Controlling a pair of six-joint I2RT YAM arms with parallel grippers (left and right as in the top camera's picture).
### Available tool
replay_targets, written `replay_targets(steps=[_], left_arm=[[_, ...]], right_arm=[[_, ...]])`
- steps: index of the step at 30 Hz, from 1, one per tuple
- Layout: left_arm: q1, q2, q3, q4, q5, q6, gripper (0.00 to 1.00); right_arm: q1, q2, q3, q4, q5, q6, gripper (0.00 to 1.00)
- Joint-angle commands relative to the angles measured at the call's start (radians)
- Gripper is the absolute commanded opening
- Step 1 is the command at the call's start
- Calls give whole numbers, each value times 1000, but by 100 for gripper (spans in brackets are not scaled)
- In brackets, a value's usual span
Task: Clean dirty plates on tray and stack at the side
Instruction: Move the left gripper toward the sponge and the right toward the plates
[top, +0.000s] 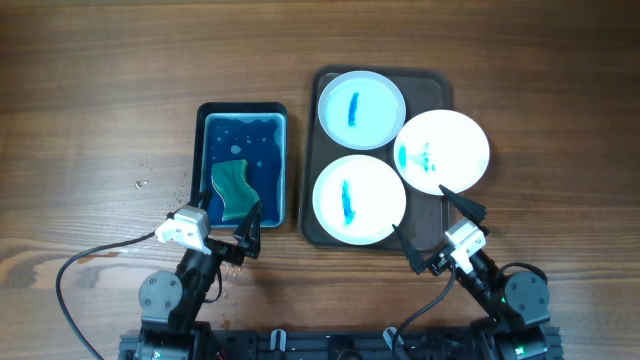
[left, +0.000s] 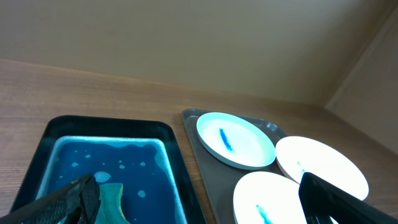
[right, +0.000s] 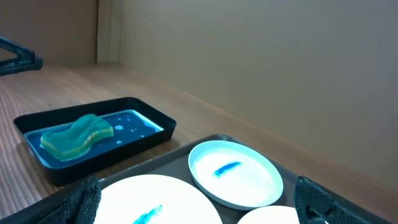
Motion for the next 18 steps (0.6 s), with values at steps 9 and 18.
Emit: replay_targets(steps=[9,18], left_arm=[[-6,-7,-5,-1,-10,20,100],[-6,-7,-5,-1,-10,20,100]], right_arm=[[4,-5,-3,3,9,8,100],[4,-5,-3,2,45,-29,100]])
